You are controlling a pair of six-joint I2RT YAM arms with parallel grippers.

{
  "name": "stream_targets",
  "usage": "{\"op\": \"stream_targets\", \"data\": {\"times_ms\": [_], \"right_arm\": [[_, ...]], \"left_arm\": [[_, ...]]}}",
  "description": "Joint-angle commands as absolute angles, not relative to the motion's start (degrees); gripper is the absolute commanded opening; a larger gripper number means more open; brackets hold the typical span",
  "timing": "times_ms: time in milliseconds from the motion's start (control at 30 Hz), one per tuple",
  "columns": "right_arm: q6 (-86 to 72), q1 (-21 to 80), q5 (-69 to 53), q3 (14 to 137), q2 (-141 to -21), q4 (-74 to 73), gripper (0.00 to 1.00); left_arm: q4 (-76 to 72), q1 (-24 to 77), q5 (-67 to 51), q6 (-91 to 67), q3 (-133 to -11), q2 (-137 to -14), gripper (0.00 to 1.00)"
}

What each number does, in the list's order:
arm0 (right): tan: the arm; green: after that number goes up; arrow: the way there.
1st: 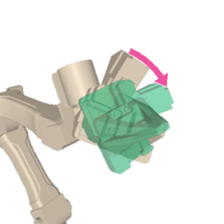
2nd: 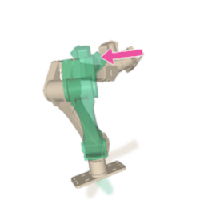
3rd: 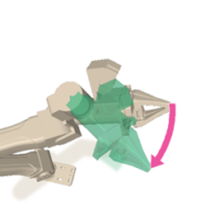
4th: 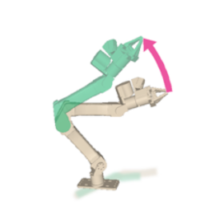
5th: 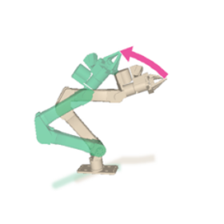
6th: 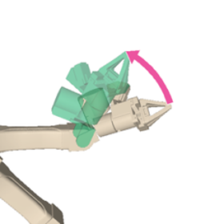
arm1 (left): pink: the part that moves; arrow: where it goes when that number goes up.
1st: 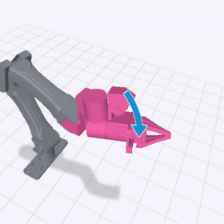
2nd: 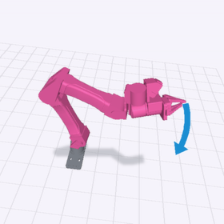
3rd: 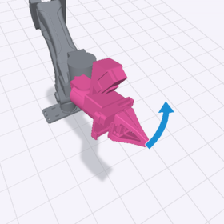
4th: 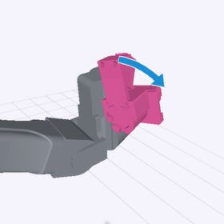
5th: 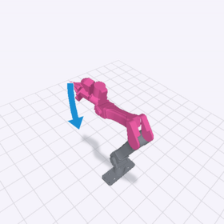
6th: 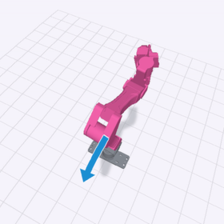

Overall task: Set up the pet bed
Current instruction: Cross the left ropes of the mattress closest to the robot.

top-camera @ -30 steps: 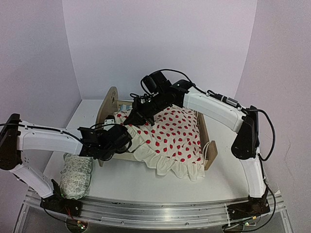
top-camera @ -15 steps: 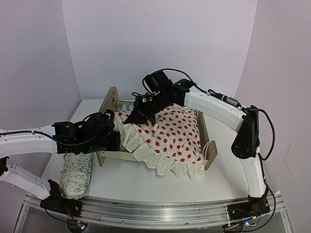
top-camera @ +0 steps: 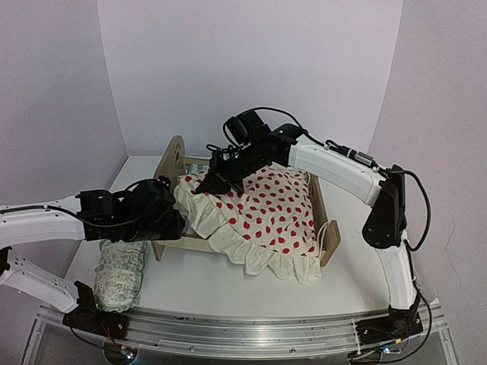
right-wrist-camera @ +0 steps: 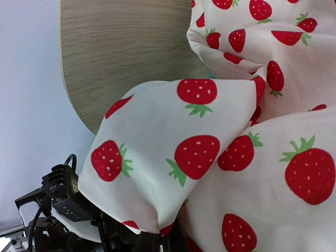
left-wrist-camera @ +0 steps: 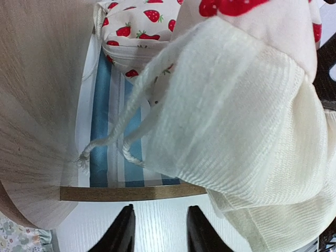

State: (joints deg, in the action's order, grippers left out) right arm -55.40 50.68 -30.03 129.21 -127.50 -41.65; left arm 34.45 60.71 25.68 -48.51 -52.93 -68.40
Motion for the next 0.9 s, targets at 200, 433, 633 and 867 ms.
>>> {"op": "stream_targets", "data": {"times_ms": [200, 433, 633, 867], "right_arm": [[-55.3, 49.9, -31.8, 131.5, -127.5, -41.0, 0.0], [-55.6, 49.6, -32.6, 131.7, -127.7, -41.0, 0.0], [-55.6, 49.4, -33.0, 131.6, -127.6, -41.0, 0.0], [-55.5, 49.2, -33.4, 130.4, -126.9, -41.0, 0.0]], "left_arm": [[30.1, 58.4, 27.2, -50.7, -57.6, -76.1, 0.4], [29.5, 54.9, 27.5, -50.6, -59.4, -80.1, 0.38], [29.7, 53.2, 27.1, -51.5, -59.7, -82.6, 0.4], [26.3, 52.6, 28.0, -51.7, -57.4, -82.7, 0.43]]}}
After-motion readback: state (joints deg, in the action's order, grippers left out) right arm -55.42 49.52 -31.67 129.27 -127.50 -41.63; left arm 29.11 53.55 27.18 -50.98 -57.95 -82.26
